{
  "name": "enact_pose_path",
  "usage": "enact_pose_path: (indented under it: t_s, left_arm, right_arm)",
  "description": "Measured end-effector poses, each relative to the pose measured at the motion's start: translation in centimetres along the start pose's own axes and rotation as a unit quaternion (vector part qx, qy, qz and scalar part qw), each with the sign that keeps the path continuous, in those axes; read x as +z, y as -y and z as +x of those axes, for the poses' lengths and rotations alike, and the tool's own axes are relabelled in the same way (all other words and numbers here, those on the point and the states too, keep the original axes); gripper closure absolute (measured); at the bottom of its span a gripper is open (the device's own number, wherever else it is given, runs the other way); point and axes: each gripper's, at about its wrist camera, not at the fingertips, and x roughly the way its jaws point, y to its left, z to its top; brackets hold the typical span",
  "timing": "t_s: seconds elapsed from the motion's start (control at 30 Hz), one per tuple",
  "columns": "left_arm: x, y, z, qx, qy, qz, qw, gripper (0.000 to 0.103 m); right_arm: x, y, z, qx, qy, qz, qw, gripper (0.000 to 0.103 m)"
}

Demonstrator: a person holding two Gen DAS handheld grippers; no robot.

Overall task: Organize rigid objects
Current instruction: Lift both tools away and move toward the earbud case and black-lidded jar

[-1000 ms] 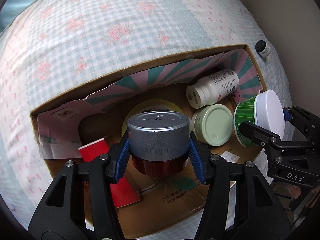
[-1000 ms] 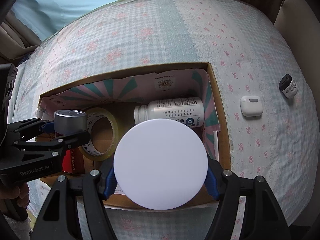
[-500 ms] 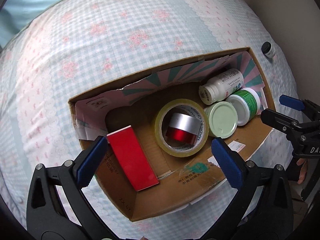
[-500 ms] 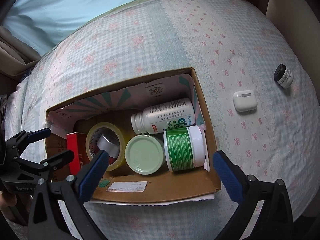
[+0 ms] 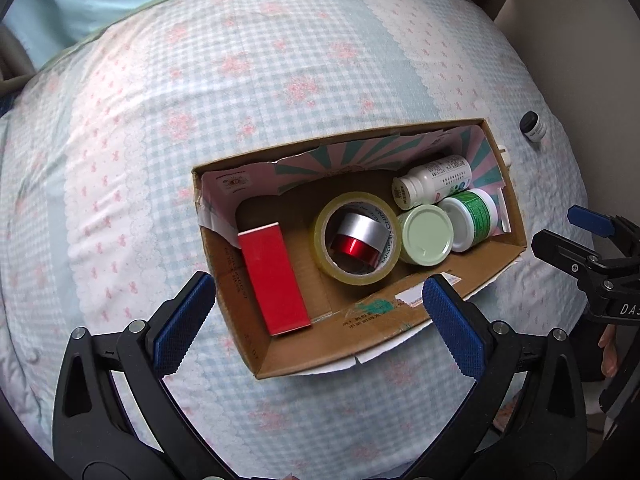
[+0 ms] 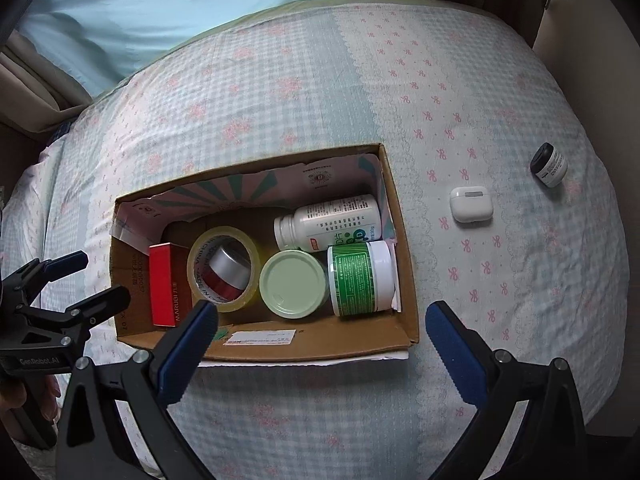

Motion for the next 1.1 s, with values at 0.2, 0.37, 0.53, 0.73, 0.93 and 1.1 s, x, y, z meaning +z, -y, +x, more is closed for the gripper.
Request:
enact_pose_path:
  t_s: [0.2, 0.37, 0.53, 0.73, 0.93, 1.1]
  left_arm:
    - [-1.3, 0.9, -5.4, 0.02, 0.038, -0.036, 0.9984, 0.0]
    - [-2.4, 3.6, -10.4, 0.028, 0.081, -0.069, 0.9939, 0.0]
    - [-3.1, 8.6, -13.3, 0.036, 0.107, -0.084, 0.99, 0.0]
    - [-3.5, 16.9, -13.5, 0.055, 0.13, -0.102, 0.9848, 0.0]
    - [-2.5, 23.9, -10.4, 0.043, 0.12, -0.144, 0.9813, 0.0]
    - [-1.5, 28.7, -7.7, 0.05, 0.102, -0.149, 0.9823, 0.0]
  right_arm:
    - [-0.3, -0.1, -4.9, -0.002, 0.03, -0.017, 0.999, 0.0]
    - [-1.0, 1.5, -9.2, -0.005, 0.055, -0.017, 0.998, 0.0]
    - [-1.9, 4.8, -13.1, -0.013, 0.08, -0.041, 0.996, 0.0]
    - [-2.6, 11.2, -16.5, -0.03, 0.112, -0.079, 0.99, 0.0]
    - [-2.1, 19.1, -16.8, -0.015, 0.124, -0.102, 0.987, 0.0]
    - [-0.5, 24.4, -15.6, -0.021, 0.104, -0.107, 0.989, 0.0]
